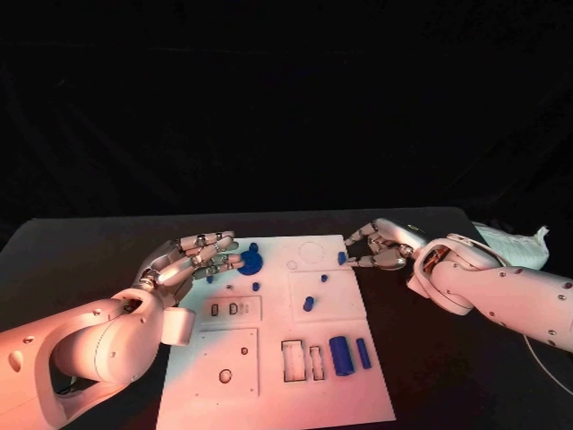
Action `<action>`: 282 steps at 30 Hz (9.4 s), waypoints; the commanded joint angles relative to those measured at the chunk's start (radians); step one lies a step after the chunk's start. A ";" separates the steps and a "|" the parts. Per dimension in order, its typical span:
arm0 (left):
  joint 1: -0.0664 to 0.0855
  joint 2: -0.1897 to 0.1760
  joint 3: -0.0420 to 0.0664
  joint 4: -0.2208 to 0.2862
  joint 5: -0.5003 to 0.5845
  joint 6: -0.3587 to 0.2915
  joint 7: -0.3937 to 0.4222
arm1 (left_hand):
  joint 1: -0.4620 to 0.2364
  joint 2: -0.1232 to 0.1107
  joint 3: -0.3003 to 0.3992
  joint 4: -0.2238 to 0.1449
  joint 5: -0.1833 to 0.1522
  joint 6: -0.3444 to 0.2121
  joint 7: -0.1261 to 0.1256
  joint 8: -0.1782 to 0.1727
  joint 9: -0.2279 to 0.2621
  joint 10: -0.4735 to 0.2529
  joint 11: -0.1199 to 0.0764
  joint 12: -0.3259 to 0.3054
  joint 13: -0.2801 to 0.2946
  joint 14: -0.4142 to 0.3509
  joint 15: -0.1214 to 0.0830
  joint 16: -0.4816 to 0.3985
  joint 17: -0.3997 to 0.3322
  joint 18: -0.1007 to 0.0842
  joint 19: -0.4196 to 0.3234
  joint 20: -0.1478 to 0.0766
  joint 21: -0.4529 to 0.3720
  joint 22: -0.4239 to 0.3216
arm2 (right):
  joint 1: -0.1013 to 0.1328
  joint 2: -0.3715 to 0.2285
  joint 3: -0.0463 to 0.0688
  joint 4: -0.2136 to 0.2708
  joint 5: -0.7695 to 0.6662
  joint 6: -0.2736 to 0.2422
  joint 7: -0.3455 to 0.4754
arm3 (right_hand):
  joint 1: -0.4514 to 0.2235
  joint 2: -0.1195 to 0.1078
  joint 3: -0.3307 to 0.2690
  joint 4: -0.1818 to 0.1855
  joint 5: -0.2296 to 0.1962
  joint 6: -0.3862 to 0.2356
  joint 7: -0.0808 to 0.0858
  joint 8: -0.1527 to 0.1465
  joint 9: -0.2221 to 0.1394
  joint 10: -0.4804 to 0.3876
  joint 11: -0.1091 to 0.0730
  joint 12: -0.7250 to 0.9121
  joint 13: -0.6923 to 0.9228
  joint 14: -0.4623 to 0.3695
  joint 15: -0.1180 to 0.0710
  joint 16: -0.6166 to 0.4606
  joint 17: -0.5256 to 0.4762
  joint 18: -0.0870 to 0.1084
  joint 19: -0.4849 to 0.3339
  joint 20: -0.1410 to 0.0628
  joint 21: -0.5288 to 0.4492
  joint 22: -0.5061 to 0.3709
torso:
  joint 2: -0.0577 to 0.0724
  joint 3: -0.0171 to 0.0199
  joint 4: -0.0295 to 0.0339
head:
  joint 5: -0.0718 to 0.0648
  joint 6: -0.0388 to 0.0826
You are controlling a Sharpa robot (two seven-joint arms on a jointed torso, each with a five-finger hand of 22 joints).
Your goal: Assemble the parts on the task board
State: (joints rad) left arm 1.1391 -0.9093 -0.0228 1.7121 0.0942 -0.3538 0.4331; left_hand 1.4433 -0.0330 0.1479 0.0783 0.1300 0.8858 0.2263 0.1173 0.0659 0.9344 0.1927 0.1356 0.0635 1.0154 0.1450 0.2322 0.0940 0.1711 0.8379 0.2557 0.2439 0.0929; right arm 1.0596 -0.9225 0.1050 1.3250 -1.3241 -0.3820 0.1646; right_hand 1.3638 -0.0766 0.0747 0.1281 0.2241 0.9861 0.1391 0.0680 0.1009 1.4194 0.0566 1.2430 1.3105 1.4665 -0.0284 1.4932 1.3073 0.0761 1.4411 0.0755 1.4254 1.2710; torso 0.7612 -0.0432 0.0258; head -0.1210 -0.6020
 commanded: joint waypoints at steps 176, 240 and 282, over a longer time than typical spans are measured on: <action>0.000 0.009 0.001 -0.085 0.003 0.038 -0.001 | 0.000 0.007 0.005 -0.014 -0.004 -0.007 0.017 -0.008 0.000 -0.006 0.002 -0.005 -0.001 0.010 0.001 -0.009 0.001 0.012 0.008 0.002 0.004 -0.004 | -0.089 0.372 -0.037 0.177 -0.377 -0.025 -0.484 | -0.127 -0.033 0.062 -0.003 -0.089 0.007 0.000 -0.003 -0.007 -0.081 -0.005 -0.198 -0.081 0.070 0.003 -0.020 0.099 -0.014 -0.002 0.003 -0.005 -0.007 | -0.044 -0.0157 0.0220 | 0.092 -0.096; 0.175 0.304 -0.030 -0.360 -1.127 0.621 -1.094 | -0.272 0.086 -0.335 0.213 -0.074 0.070 -0.180 0.464 0.494 0.409 -0.216 1.106 1.087 0.555 -0.228 1.339 1.477 -0.136 0.669 -0.229 1.233 1.301 | 0.055 -0.037 0.036 0.272 0.259 -0.048 -0.183 | -0.047 -0.006 0.001 0.033 -0.003 -0.011 0.005 0.004 -0.018 -0.102 -0.002 -0.218 -0.106 0.063 0.006 -0.045 0.072 -0.010 -0.011 0.007 -0.017 -0.024 | -0.078 0.0089 -0.0201 | 0.140 -0.134; 0.173 0.359 -0.035 -0.411 -1.143 0.686 -1.103 | -0.202 0.121 -0.322 0.198 -0.063 0.054 -0.182 0.478 0.540 0.413 -0.218 1.112 1.099 0.555 -0.230 1.339 1.477 -0.138 0.673 -0.231 1.238 1.313 | 0.054 -0.027 0.036 0.274 0.257 -0.028 -0.177 | -0.036 0.002 0.001 0.032 0.011 -0.009 0.004 0.004 -0.018 -0.102 -0.003 -0.218 -0.108 0.062 0.006 -0.048 0.070 -0.010 -0.012 0.006 -0.019 -0.027 | -0.077 0.0096 -0.0199 | 0.138 -0.146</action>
State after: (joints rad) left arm 1.3117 -0.5546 -0.0583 1.3030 -1.0450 0.3087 -0.6661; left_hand 1.2342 0.0893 -0.1765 0.2784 0.0629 0.9498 0.0440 0.5917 0.6048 1.3416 -0.0216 1.2431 1.1612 1.4671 -0.0783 1.5678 1.3074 0.0395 1.4615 0.0289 1.4755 1.3077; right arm 1.1140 -0.9510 0.1410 1.5980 -1.0584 -0.4250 -0.0180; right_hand 1.3177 -0.0754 0.0802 0.1587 0.2322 0.9691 0.1452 0.0692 0.0842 1.3194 0.0599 1.0201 1.2037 1.4649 -0.0230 1.4506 1.3073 0.0766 1.4320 0.0845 1.4128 1.2452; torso 0.6840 -0.0337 0.0058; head 0.0174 -0.7473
